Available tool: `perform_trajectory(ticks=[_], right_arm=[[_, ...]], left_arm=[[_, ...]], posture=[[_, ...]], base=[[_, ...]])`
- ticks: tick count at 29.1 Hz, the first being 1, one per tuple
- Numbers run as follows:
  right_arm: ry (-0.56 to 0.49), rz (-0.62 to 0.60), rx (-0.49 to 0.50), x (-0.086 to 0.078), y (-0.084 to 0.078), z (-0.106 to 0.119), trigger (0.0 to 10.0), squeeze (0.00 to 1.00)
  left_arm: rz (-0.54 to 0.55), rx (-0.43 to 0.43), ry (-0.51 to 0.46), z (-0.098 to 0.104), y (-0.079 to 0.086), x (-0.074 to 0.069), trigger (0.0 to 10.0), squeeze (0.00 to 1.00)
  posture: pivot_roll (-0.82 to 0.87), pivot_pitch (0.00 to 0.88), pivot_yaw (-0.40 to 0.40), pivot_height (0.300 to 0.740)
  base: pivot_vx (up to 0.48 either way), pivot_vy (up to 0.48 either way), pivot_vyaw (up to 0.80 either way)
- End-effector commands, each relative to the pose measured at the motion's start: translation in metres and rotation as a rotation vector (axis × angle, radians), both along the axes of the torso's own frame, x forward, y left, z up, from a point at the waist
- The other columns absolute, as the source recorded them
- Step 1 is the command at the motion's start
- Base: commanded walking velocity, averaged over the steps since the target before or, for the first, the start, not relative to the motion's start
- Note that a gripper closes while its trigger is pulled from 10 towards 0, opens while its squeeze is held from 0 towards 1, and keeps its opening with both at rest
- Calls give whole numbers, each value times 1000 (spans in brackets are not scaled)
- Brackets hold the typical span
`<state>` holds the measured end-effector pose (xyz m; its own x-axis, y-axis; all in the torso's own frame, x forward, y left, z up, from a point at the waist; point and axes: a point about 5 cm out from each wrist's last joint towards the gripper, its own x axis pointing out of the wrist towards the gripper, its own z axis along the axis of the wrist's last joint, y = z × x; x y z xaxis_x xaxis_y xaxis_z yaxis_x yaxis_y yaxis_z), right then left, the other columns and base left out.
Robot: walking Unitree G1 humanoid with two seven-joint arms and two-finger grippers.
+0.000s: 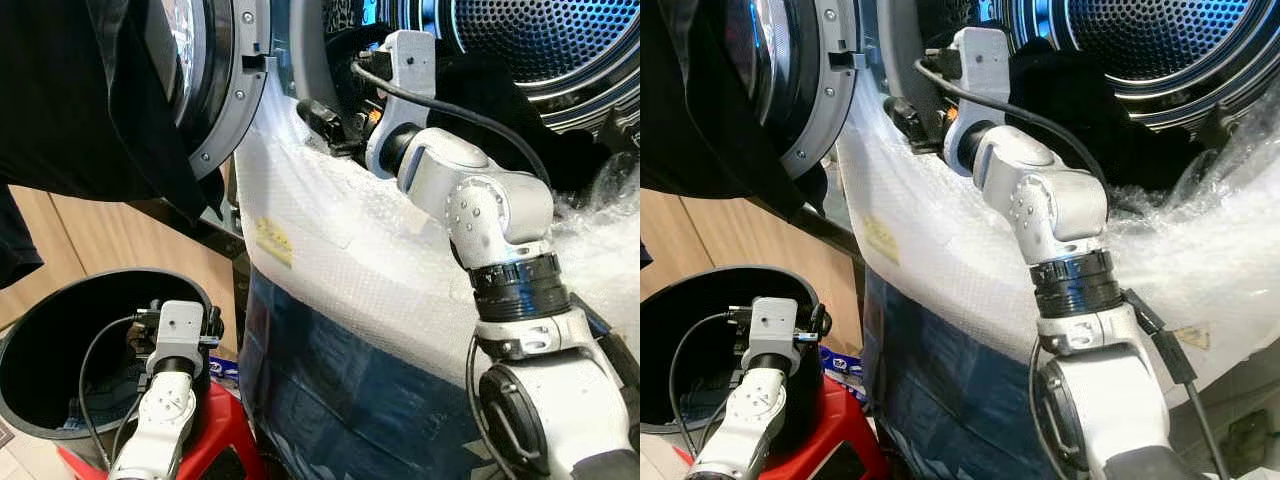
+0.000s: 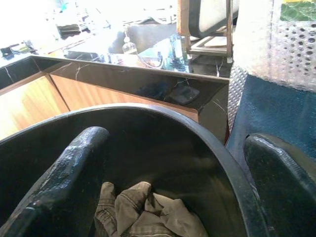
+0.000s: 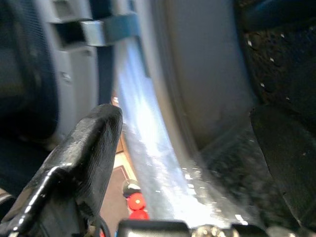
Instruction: Clothes washing
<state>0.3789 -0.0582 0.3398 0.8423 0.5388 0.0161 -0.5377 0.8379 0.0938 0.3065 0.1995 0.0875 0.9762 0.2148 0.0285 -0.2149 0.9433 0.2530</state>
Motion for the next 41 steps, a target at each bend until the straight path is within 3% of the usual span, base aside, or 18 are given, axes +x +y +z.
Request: perform_trajectory(ticks=[1, 11, 18, 23, 33, 38, 40, 41], right_arm=[[-23, -30, -9, 6, -9, 9, 10000, 0], [-18, -153, -63, 27, -38, 18, 10000, 0], [-28, -206, -175, 36, -55, 16, 10000, 0], [-28, -294, -277, 43, -77, 10, 10000, 0], [-63, -433, -339, 46, -107, 13, 10000, 0], [-63, -515, -372, 45, -130, 10, 10000, 0], [-77, -593, -433, 43, -148, 9, 10000, 0], [-77, -593, -433, 43, -148, 9, 10000, 0]], left_arm=[[-6, 14, -27, 6, -4, 3, 10000, 0], [-4, 20, -32, 8, -2, 3, 10000, 0], [-1, 28, -32, 9, 1, 3, 10000, 0], [-2, 31, -30, 9, 1, 3, 10000, 0], [5, 32, -31, 9, 1, 3, 10000, 0], [6, 34, -37, 10, 1, 3, 10000, 0], [6, 34, -39, 10, 0, 2, 10000, 0], [6, 34, -39, 10, 0, 2, 10000, 0]], posture=[[48, 0, -111, 740], [53, 0, -110, 740], [58, 0, -112, 740], [62, 0, -115, 740], [70, 0, -118, 740], [74, 0, -118, 740], [77, 0, -121, 740], [77, 0, -121, 740]], base=[[0, 0, 0], [0, 0, 0], [0, 0, 0], [0, 0, 0], [0, 0, 0], [0, 0, 0], [0, 0, 0], [0, 0, 0]])
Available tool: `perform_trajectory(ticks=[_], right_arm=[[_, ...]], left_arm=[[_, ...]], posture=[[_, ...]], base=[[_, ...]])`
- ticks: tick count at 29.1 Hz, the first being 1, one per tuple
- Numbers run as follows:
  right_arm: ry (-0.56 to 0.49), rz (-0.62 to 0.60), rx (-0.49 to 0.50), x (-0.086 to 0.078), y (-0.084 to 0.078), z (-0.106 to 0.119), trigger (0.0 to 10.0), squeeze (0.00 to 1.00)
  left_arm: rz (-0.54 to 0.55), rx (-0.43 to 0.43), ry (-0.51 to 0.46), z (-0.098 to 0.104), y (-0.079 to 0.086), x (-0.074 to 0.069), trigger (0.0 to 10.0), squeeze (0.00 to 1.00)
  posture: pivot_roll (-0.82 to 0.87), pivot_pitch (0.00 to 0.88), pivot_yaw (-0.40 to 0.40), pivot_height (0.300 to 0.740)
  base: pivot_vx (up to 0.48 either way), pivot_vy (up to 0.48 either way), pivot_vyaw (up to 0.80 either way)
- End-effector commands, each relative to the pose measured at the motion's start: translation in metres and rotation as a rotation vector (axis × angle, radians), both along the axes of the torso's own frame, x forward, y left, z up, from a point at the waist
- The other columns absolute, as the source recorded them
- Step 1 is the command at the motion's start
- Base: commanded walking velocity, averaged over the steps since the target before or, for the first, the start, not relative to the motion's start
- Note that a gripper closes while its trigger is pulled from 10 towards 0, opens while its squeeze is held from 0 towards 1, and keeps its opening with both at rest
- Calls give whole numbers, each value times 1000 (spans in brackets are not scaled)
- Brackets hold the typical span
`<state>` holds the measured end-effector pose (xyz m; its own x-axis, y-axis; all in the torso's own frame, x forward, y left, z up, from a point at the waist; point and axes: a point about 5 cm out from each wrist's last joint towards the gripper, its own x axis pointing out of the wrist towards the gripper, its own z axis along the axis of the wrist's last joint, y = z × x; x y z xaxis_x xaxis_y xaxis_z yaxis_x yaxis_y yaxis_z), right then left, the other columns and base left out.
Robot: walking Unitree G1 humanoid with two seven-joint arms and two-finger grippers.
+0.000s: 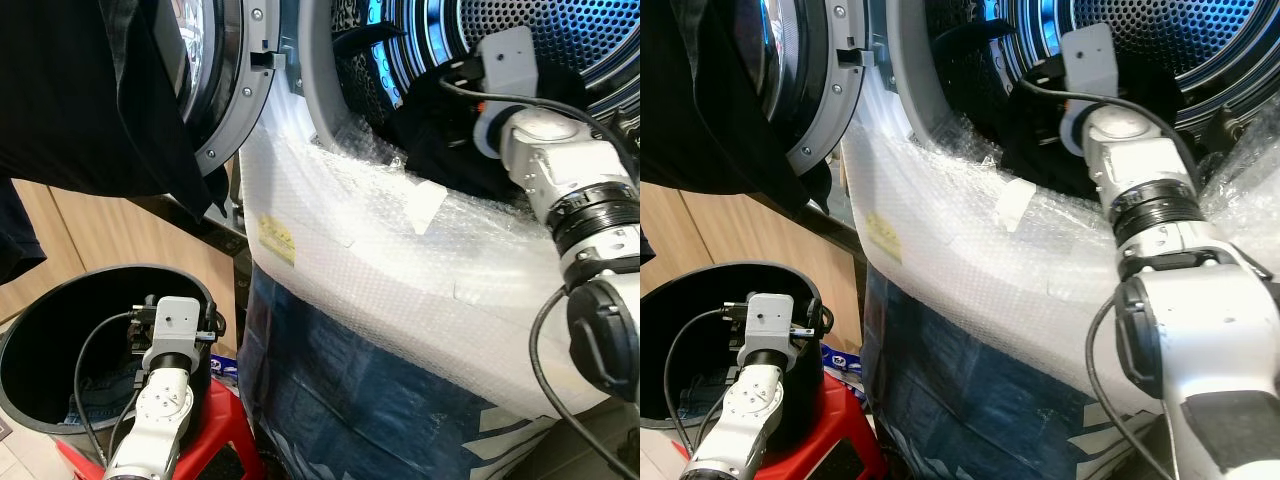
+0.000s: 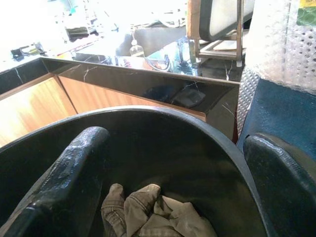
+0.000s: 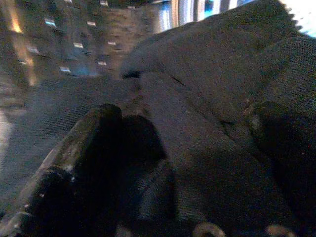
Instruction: Clothes washing
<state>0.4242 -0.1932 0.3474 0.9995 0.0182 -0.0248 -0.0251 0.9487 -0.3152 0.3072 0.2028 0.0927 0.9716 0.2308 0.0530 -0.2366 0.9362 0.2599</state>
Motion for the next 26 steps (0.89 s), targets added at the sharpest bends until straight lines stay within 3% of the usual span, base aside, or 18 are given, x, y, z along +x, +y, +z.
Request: perform_trajectory(ticks=[1, 5, 9, 12, 14, 20, 26], right_arm=[[-4, -76, -42, -3, -18, 1, 10000, 0], [-27, -203, -63, -6, -43, -4, 10000, 0], [-91, -291, -83, -10, -55, 0, 10000, 0], [-139, -313, -8, -11, -59, 3, 10000, 0], [-151, -231, 76, -8, -48, 0, 10000, 0], [-150, 15, 198, -3, -16, 2, 10000, 0], [-194, 91, 153, -5, -6, 12, 10000, 0]], left_arm=[[-11, 22, -17, 4, -3, 1, 10000, 0], [-18, 20, -11, 2, -5, 1, 10000, 0], [-23, 19, -14, 3, -8, 2, 10000, 0], [-22, 15, -21, 4, -9, 1, 10000, 0], [-17, 11, -21, 3, -9, 0, 10000, 0], [-25, 13, -19, 3, -9, 1, 10000, 0], [-36, 9, -25, 5, -12, 2, 10000, 0]], posture=[[78, 0, -124, 740], [77, 0, -124, 740], [83, 0, -129, 740], [96, 0, -131, 740], [96, 0, -126, 740], [93, 0, -121, 740], [90, 0, -125, 740]], base=[[0, 0, 0], [0, 0, 0], [0, 0, 0], [0, 0, 0], [0, 0, 0], [0, 0, 0], [0, 0, 0]])
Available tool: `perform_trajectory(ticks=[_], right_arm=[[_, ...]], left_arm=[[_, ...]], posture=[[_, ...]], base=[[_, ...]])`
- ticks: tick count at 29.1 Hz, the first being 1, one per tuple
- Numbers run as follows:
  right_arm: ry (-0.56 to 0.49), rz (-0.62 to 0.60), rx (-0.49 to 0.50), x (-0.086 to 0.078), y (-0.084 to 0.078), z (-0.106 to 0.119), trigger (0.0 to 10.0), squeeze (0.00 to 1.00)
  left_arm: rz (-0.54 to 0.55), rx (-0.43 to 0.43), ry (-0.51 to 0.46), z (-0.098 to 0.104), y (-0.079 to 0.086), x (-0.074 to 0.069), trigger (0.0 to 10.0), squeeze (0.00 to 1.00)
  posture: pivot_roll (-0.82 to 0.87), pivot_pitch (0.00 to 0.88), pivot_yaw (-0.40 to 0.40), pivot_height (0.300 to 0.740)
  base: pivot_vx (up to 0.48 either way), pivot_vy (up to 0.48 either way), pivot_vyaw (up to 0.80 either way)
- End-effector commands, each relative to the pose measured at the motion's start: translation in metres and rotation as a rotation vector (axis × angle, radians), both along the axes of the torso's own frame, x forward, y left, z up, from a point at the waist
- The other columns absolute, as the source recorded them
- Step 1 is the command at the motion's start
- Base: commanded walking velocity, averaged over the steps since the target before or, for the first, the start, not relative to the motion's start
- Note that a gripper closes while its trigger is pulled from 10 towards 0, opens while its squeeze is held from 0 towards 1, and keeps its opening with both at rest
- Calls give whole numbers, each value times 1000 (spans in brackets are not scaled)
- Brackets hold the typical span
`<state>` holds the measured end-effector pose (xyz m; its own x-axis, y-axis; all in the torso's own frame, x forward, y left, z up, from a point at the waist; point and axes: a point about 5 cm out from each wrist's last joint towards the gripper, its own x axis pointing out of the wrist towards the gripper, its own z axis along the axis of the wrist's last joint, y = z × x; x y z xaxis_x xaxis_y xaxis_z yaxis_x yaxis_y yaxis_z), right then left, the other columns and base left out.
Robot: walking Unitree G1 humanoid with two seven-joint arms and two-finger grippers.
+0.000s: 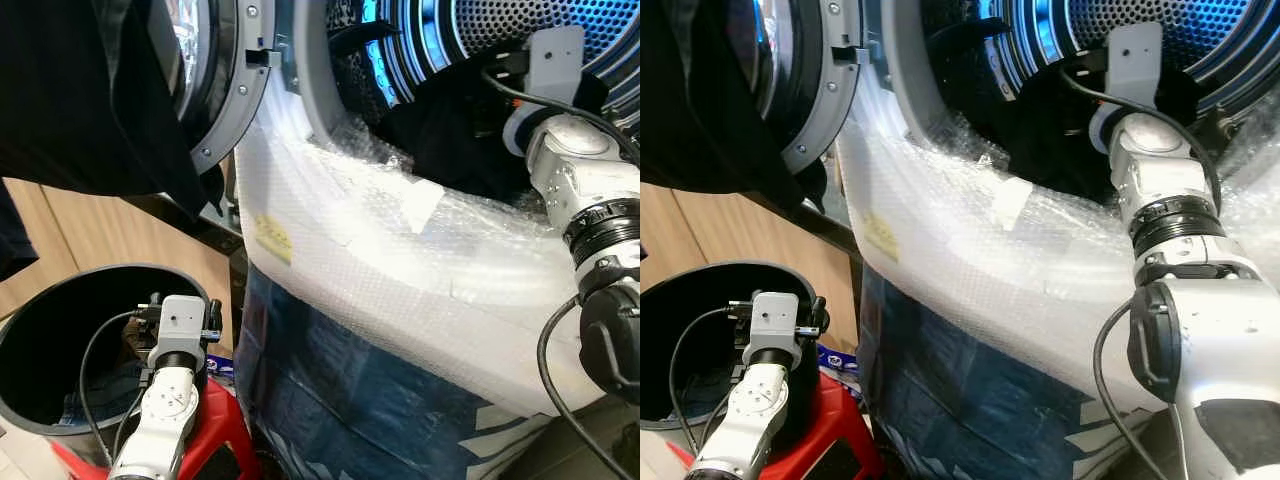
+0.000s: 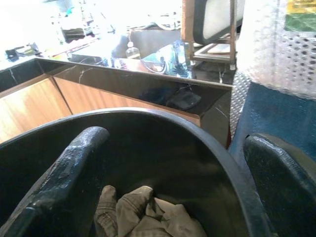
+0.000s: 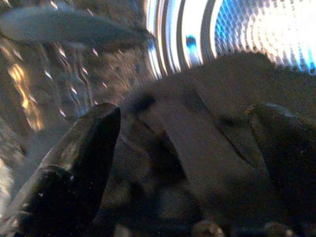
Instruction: Clothes washing
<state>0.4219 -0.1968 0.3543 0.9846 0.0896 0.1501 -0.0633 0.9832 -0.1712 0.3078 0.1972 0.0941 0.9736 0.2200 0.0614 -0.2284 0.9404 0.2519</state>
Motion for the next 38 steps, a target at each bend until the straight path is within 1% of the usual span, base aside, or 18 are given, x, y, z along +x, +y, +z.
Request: perform_trajectory(ticks=[1, 4, 6, 10, 13, 14, 15, 16, 17, 18, 19, 21, 24, 28, 29, 30, 35, 38], right_arm=[[-28, 7, -2, -2, -2, 6, 10000, 0], [-44, 5, -35, -6, -8, 8, 10000, 0], [-79, -33, -85, -12, -17, 16, 10000, 0], [-101, -19, -82, -21, -22, 25, 10000, 0], [-97, 62, -67, -27, -18, 27, 10000, 0], [-93, 151, -102, -34, -12, 27, 10000, 0], [-61, 244, -88, -39, -6, 26, 10000, 0], [-61, 244, -88, -39, -6, 26, 10000, 0], [-33, 300, -74, -42, -2, 25, 10000, 0], [-25, 310, -73, -43, -2, 25, 10000, 0], [50, 406, -47, -49, 3, 20, 10000, 0], [87, 465, -52, -55, 6, 15, 10000, 0], [143, 498, -47, -62, 9, 3, 10000, 0], [210, 562, -12, -74, 14, -6, 10000, 0], [210, 562, -12, -74, 14, -6, 10000, 0], [247, 593, -10, -79, 17, -11, 10000, 0], [369, 620, -31, -85, 25, -40, 10000, 0], [394, 620, -18, -87, 28, -45, 10000, 0]], left_arm=[[-24, 16, -15, 4, -6, 1, 10000, 0], [-25, 8, -17, 4, -8, 1, 10000, 0], [-29, 7, -19, 5, -9, 1, 10000, 0], [-32, 7, -15, 5, -8, 1, 10000, 0], [-38, 8, -13, 5, -9, 2, 10000, 0], [-45, 7, -13, 5, -11, 2, 10000, 0], [-54, 8, -13, 5, -12, 3, 10000, 0], [-54, 8, -13, 5, -12, 3, 10000, 0], [-57, 8, -13, 5, -13, 4, 10000, 0], [-56, 7, -13, 6, -13, 4, 10000, 0], [-59, 6, -13, 6, -13, 4, 10000, 0], [-62, 6, -13, 6, -14, 4, 10000, 0], [-64, 4, -13, 6, -14, 3, 10000, 0], [-64, 4, -8, 4, -13, 2, 10000, 0], [-64, 4, -8, 4, -13, 2, 10000, 0], [-65, 5, -6, 4, -13, 1, 10000, 0], [-76, 9, -5, 4, -14, 2, 10000, 0], [-78, 8, -8, 5, -14, 3, 10000, 0]], posture=[[90, 0, -125, 740], [89, 0, -123, 740], [73, 0, -117, 740], [61, 0, -111, 740], [55, 0, -107, 740], [53, 0, -106, 740], [47, 0, -104, 740], [47, 0, -104, 740], [45, 0, -103, 740], [44, 0, -102, 740], [44, 0, -105, 740], [43, 0, -105, 740], [46, 0, -107, 740], [47, 0, -106, 740], [47, 0, -106, 740], [44, 0, -104, 740], [47, 0, -101, 740], [48, 0, -99, 740]], base=[[0, 0, 0], [0, 0, 0], [0, 0, 0], [0, 0, 0], [0, 0, 0], [0, 0, 0], [0, 0, 0], [0, 0, 0], [0, 0, 0], [0, 0, 0], [0, 0, 0], [0, 0, 0], [0, 0, 0], [0, 0, 0], [0, 0, 0], [0, 0, 0], [0, 0, 0], [0, 0, 0]])
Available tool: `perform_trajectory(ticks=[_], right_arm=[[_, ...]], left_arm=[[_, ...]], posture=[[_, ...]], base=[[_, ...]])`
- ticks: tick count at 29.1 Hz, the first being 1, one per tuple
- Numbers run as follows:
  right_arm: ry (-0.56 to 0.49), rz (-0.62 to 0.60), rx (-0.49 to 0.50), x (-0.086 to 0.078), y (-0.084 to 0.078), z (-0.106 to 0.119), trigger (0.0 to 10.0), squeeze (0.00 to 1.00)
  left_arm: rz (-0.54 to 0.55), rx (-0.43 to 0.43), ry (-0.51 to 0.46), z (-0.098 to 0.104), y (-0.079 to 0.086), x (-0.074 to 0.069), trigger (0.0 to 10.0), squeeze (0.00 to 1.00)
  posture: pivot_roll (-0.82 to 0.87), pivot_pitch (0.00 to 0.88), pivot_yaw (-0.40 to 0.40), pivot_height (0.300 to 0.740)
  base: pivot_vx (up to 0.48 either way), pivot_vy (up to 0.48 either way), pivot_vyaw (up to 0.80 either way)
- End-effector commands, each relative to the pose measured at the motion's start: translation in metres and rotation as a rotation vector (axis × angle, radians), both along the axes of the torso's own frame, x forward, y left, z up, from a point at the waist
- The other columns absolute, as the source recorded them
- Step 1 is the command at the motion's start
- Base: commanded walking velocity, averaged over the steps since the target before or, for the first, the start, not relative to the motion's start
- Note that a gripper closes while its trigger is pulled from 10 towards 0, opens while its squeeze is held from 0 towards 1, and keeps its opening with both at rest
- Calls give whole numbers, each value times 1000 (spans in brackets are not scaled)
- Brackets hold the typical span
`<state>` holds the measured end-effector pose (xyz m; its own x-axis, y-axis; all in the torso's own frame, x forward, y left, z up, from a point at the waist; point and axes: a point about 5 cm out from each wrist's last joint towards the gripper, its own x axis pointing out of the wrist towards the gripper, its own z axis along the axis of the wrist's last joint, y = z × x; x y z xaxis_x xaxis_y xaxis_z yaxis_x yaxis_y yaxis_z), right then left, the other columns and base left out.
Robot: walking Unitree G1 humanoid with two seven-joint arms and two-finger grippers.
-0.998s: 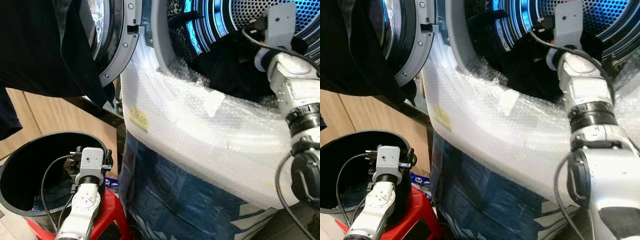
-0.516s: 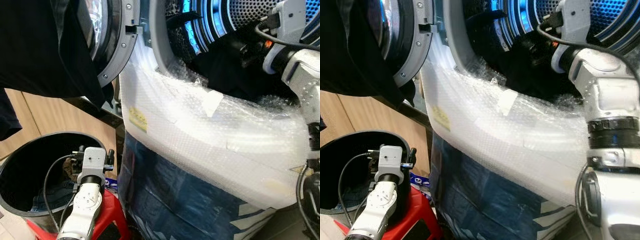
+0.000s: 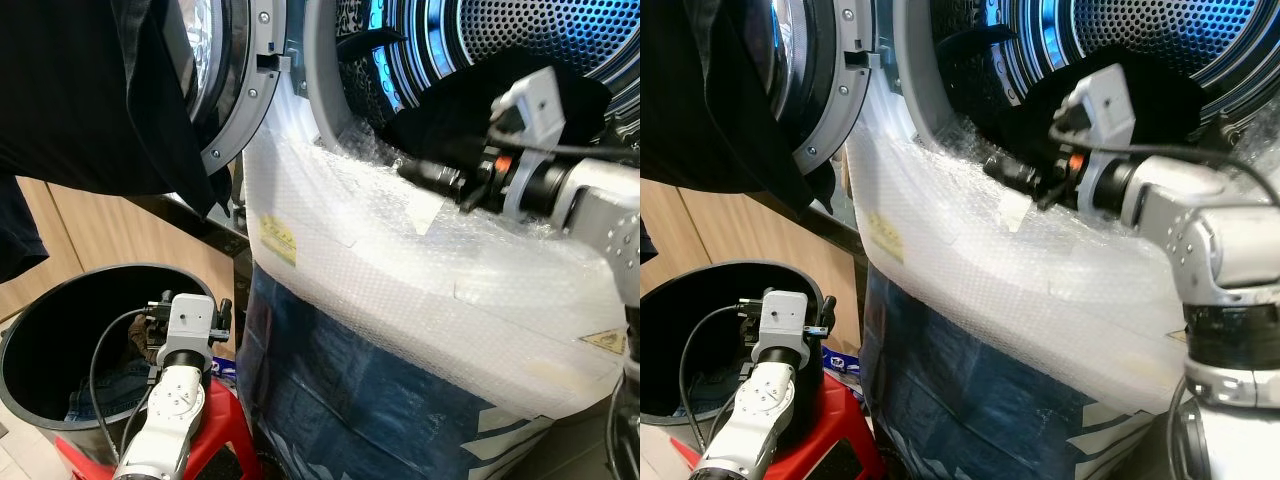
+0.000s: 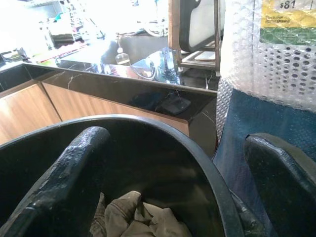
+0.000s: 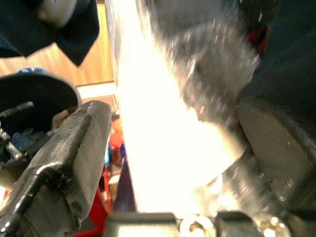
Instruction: Clothes washing
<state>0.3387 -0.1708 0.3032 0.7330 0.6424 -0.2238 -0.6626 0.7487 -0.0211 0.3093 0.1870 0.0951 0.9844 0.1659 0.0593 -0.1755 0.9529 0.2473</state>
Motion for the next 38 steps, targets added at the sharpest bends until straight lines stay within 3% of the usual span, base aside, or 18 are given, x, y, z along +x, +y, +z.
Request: perform_trajectory(ticks=[1, 21, 32, 38], right_arm=[[-8, 4, 0, -5, 3, 6, 10000, 0], [107, -136, 134, 22, 23, 10, 10000, 0], [96, -264, 123, 38, 16, 10, 10000, 0], [43, -375, 129, 51, 1, 20, 10000, 0]], left_arm=[[-25, 13, -11, 4, -4, 1, 10000, 0], [-21, 1, -16, 4, -7, 0, 10000, 0], [-3, -5, -17, 4, -6, -1, 10000, 0], [-1, -6, -21, 5, -6, -1, 10000, 0]], posture=[[48, 0, -99, 740], [64, 0, -123, 740], [67, 0, -129, 740], [70, 0, -130, 740]], base=[[0, 0, 0], [0, 0, 0], [0, 0, 0], [0, 0, 0]])
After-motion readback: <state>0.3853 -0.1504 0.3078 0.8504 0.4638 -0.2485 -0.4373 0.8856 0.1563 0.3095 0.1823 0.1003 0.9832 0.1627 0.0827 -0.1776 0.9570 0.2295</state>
